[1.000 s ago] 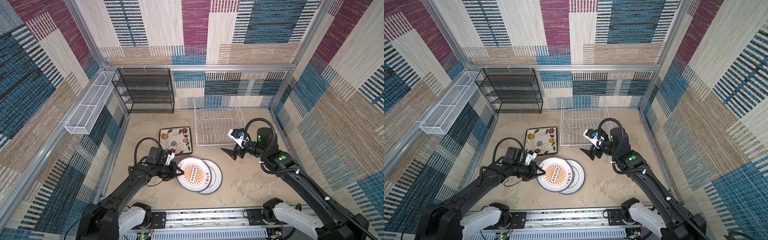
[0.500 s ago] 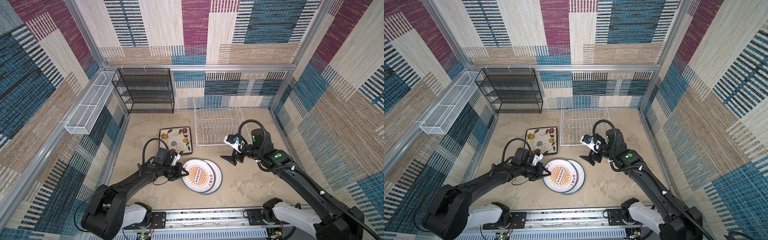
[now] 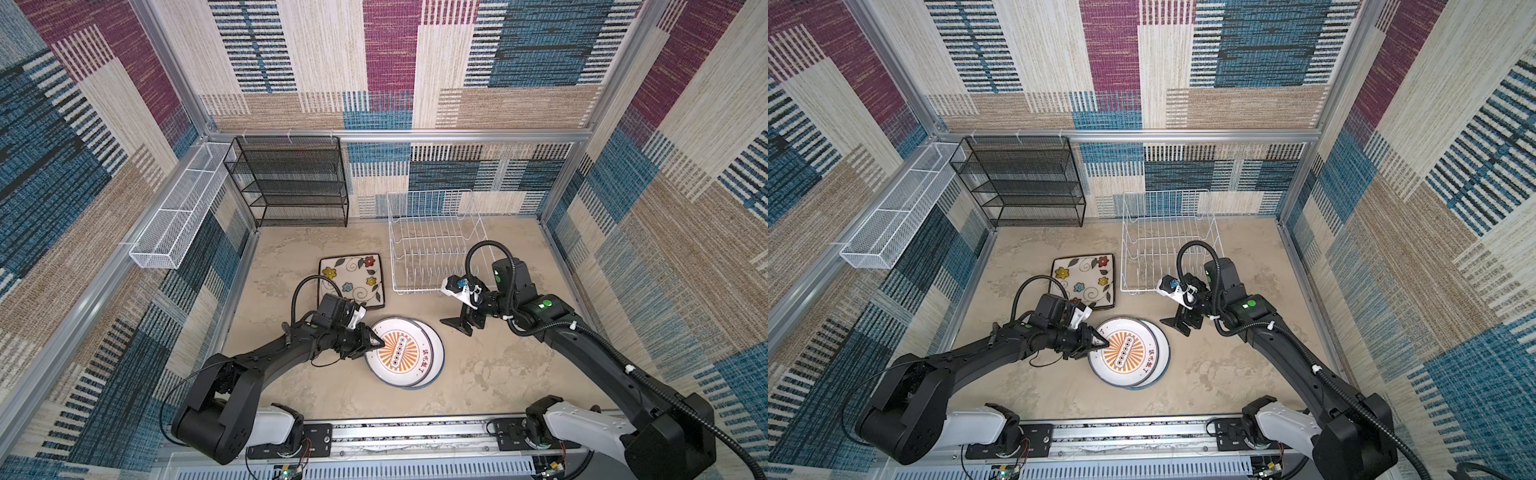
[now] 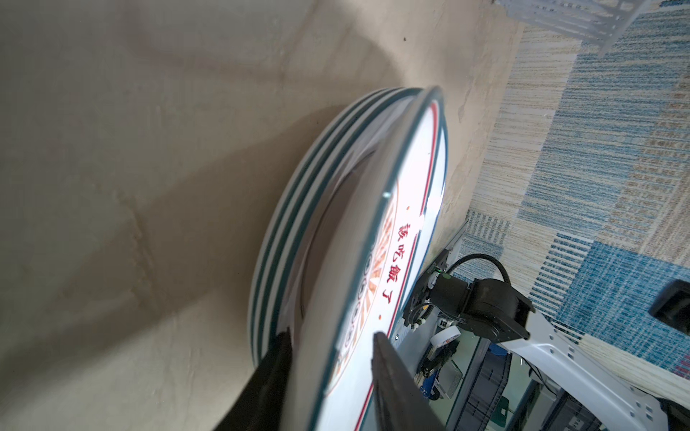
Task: Unload the plates from the dish rack
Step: Place the plate among the plates.
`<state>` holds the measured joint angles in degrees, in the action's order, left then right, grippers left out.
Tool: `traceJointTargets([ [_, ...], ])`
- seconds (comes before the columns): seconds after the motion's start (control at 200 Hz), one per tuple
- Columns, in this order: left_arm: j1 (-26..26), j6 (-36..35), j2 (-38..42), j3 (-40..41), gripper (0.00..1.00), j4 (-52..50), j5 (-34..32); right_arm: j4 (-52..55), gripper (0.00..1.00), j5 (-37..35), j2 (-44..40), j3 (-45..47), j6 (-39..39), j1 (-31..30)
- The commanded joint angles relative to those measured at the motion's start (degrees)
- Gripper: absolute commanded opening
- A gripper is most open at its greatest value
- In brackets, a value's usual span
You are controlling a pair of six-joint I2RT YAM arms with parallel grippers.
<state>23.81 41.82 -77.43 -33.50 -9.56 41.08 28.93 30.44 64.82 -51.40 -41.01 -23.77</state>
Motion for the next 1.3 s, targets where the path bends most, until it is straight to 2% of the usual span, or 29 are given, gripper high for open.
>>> traceJointTargets([
  [0.0, -0.1, -1.3, 0.4, -1.7, 0.52, -3.9, -1.7, 0.0, 1.0, -0.1, 0.3, -0.7, -1.0, -0.1],
  [0.08, 0.0, -2.5, 0.9, -3.4, 0.6, -7.2, -2.7, -0.1, 1.0, -0.4, 0.4, -0.7, -1.0, -0.1],
  [0.26, -0.1, -6.3, 2.0, -7.0, 0.66, -15.1, -4.9, -0.8, 1.0, -0.3, 0.6, -0.3, -1.1, -0.1],
  [0.751, 1.3, -6.2, -2.4, -9.4, 0.64, -14.6, -4.8, -0.8, 1.0, -1.8, 1.3, -0.4, -1.5, -0.1],
  [0.967, 1.6, -7.9, -3.1, -12.0, 0.65, -18.3, -6.1, -1.3, 1.0, -1.7, 1.4, -0.2, -1.0, -0.1],
  [1.292, 3.5, -8.2, -6.4, -13.5, 0.65, -18.4, -6.8, -1.7, 1.0, -2.3, 1.8, 0.0, -0.7, -0.1],
])
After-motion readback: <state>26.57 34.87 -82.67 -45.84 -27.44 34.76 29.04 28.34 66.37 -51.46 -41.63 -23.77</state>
